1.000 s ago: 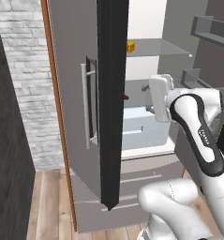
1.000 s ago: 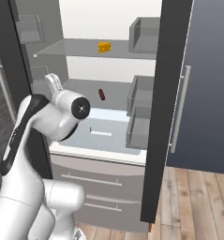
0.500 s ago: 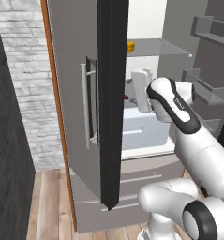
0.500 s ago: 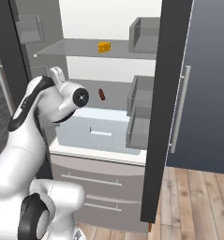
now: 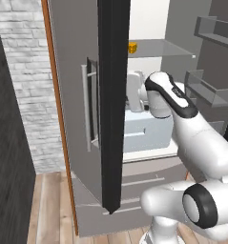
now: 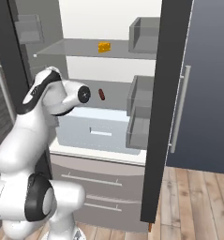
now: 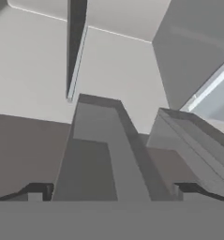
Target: Retrieve the sausage and cheese from the fridge and place them on the cutting board on the counter.
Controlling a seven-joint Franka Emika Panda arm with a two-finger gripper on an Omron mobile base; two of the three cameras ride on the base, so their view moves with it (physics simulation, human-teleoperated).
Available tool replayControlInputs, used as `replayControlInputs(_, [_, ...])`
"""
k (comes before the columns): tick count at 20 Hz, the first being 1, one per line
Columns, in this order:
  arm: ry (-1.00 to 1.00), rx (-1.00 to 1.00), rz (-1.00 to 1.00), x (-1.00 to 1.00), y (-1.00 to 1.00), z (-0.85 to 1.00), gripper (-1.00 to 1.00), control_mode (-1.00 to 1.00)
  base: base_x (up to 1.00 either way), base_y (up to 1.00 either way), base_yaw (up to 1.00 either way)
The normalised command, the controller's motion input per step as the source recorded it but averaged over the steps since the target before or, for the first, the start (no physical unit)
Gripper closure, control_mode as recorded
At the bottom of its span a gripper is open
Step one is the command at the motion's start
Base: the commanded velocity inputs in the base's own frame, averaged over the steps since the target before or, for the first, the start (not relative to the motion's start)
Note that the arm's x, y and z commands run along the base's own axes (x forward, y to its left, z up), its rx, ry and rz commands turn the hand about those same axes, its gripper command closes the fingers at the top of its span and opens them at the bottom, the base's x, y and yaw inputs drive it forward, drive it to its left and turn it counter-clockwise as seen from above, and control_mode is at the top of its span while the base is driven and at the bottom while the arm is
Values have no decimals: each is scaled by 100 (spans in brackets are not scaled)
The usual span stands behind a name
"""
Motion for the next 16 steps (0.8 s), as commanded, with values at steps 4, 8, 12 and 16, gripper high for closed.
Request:
replayControlInputs(4, [0, 0, 39, -49, 84, 0, -100, -100, 0, 0, 0])
replayControlInputs(8, [0, 0, 46, -26, 100, -8, -100, -100, 0, 0, 0])
replayControlInputs(12, [-5, 0, 31, -3, 100, -10, -100, -100, 0, 0, 0])
replayControlInputs(16, [-9, -5, 7, 0, 100, -4, -100, -100, 0, 0, 0])
